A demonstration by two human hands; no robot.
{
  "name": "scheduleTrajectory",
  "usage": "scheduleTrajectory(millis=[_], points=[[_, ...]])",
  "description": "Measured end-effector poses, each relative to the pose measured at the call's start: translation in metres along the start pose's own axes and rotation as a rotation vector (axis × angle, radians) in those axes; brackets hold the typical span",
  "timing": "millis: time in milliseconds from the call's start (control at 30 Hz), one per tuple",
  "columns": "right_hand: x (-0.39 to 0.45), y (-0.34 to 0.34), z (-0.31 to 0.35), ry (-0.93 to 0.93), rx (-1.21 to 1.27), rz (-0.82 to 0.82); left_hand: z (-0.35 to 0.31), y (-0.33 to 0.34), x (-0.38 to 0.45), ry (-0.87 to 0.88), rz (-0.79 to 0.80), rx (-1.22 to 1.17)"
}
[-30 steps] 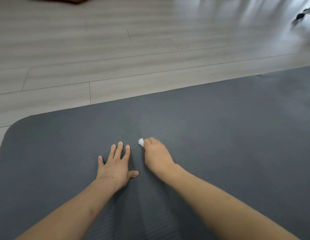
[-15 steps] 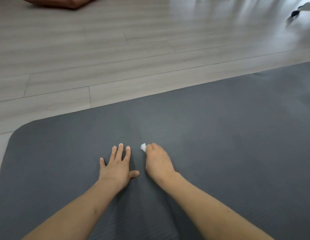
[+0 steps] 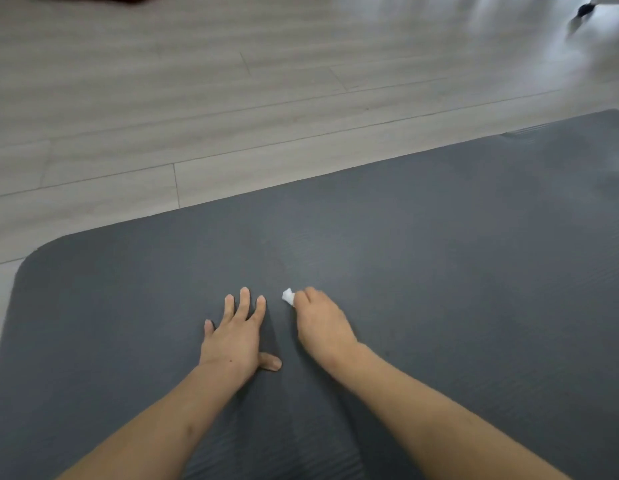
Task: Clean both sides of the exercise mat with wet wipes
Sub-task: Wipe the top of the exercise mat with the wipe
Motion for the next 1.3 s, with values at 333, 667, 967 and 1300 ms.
scheduleTrajectory(millis=[333, 667, 967, 1300], points=[[0.016, -0.090, -0.138, 0.534, -0.078, -0.297, -0.003, 0.003, -0.004, 0.017, -0.011, 0.000], [-0.006, -0.090, -0.146, 0.372, -0.180, -0.218, -0.001, 0.008, -0.002, 0.024, -0.006, -0.014], [-0.023, -0.002, -0.015, 0.128, 0.012, -0.030, -0.005, 0.003, -0.001, 0.013, 0.020, -0.022], [-0.014, -0.079, -0.124, 0.593, -0.059, -0.329, -0.003, 0.007, -0.003, 0.025, 0.005, 0.017]])
Point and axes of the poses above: each hand's wrist, its own x-axis towards the middle knuckle, its own y-axis out of the palm, z = x × y, the point moved 3 cm from there along x, towards the middle knuckle, and after that the axes turned 6 degrees about x, right-handed, at the moved point
